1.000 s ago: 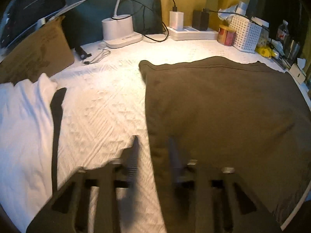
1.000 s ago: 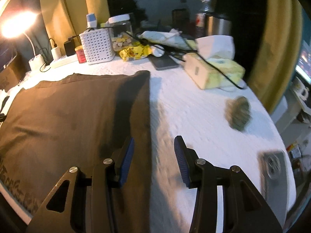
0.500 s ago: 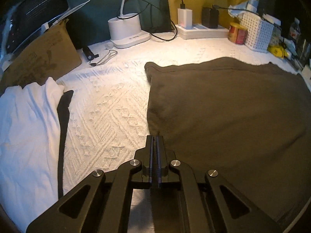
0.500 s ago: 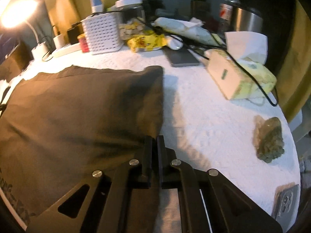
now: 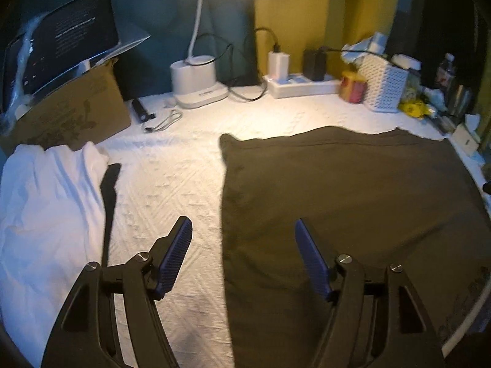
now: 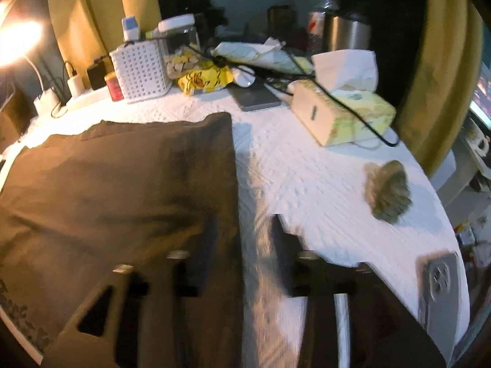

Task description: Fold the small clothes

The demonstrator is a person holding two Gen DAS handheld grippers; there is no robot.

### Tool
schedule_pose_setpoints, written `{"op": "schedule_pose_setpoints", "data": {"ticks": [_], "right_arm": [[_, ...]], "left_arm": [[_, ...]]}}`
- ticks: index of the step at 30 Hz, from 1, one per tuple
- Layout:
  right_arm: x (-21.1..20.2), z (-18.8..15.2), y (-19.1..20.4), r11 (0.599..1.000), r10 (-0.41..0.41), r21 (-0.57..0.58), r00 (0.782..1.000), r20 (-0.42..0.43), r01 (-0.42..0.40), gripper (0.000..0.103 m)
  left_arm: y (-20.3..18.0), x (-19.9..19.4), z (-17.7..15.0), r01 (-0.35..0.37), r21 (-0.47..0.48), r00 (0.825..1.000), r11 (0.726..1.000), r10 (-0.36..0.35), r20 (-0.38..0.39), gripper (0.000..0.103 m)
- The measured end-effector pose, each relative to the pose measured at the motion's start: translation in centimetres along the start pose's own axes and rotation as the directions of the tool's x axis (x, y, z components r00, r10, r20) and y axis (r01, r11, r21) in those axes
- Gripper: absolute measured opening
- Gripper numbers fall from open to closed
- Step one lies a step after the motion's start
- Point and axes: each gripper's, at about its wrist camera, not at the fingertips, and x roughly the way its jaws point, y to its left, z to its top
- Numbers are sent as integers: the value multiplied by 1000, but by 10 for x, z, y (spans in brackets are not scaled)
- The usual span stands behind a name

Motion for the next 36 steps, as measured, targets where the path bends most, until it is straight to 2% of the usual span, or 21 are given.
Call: {"op": "schedule_pose_setpoints", "data": {"ticks": [6,7,10,12,16,27,36], "right_arm": [[-36,-22,5,999,-15,46,1000,10,14,51],[-40,-25,8,999,-15,46,1000,8,15,54],[-54,-40,13,998,-8,61,1000,-3,9,72],[-64,-51,16,997,-6,71,1000,-12,7,77],[-77,-69,17,995,-5,100,1000,-26,7,77],[-90,-115,31,990,56,135,993,-102,-42,77],[-87,-120,38,981,60,192,993,-98,-40,77]], "left_arm": [[-19,-12,-4,93,20,995,995,-94,33,70],[-23,-14,-5,107,27,993,994,-108,36,70],[-33,-20,-10,140,36,989,989,-142,46,70],[-38,-23,-13,163,38,985,986,-164,44,70],[-45,-31,-19,199,43,978,979,-201,52,70],[-47,-36,-35,220,18,974,975,-221,40,70],[-39,-39,-36,213,3,975,977,-213,58,70]]}}
